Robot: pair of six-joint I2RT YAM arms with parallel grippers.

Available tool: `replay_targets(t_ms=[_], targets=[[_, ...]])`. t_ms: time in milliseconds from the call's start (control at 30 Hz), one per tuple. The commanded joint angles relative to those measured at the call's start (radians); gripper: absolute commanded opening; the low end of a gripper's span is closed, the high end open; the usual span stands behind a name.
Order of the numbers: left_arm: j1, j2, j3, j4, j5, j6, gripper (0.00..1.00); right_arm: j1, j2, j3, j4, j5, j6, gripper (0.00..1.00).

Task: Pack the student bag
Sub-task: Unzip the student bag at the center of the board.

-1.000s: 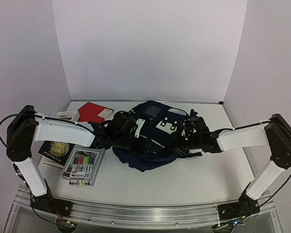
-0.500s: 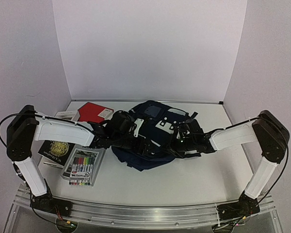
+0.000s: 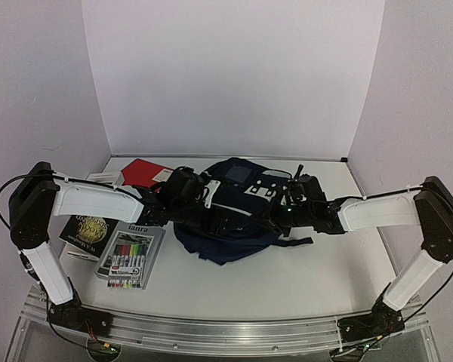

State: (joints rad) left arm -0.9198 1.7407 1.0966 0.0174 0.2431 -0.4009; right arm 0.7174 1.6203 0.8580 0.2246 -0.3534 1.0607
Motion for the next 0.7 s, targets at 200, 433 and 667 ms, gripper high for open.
replay_targets(t_ms=[200,433,667], targets=[[-0.007,-0.010,0.045,-0.070,0.014,0.134,0.47,0.005,-0.102,0.013,0.110,-0.014,0.039,0.00],[-0.065,-0.051,0.003,-0.040,-0.111,0.189,0.43,0.004,-0.083,0.018,0.110,-0.012,0.039,0.00],[-0.065,0.005,0.073,-0.087,-0.194,0.239,0.39,0.005,-0.081,0.029,0.110,-0.025,0.031,0.00]])
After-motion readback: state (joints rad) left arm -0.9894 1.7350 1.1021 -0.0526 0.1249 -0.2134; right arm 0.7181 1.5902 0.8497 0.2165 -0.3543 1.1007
